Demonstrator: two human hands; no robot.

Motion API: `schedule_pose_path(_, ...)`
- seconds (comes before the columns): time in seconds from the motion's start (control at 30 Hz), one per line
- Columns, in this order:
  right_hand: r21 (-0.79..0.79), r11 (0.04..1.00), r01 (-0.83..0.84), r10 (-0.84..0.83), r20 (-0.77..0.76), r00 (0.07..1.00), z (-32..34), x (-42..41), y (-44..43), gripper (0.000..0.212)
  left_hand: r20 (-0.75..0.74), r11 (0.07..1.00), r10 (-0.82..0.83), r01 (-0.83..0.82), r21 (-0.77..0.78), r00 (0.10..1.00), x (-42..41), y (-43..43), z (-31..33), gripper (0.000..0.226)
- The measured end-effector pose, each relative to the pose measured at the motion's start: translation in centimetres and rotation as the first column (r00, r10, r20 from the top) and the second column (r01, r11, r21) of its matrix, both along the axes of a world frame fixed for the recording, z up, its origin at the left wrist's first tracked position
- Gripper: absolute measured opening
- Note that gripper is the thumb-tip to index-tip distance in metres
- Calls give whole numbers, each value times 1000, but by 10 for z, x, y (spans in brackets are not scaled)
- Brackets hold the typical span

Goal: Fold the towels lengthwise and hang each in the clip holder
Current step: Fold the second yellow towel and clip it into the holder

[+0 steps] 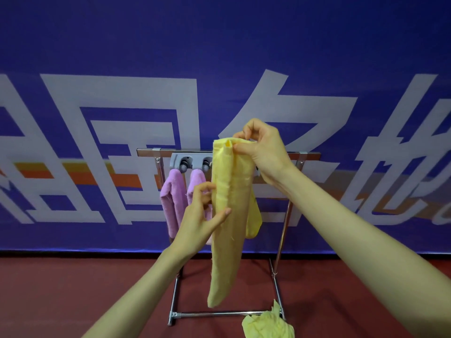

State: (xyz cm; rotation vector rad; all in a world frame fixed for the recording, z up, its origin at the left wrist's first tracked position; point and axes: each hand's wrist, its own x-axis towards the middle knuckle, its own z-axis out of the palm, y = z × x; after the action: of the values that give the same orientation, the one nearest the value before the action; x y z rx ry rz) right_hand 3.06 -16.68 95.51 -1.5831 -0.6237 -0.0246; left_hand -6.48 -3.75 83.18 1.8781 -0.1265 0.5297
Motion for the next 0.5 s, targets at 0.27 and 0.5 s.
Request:
schedule_pose_path(0.27,91,996,5,0,-54,999,11,7,1,35,-229,995,-56,72,65,972,19,1,-17,7)
schedule_pose_path(0.5,148,978,147,-137,-77,988,24,22,-9,35,-589,969,-164,240,52,791,20,11,-78,53)
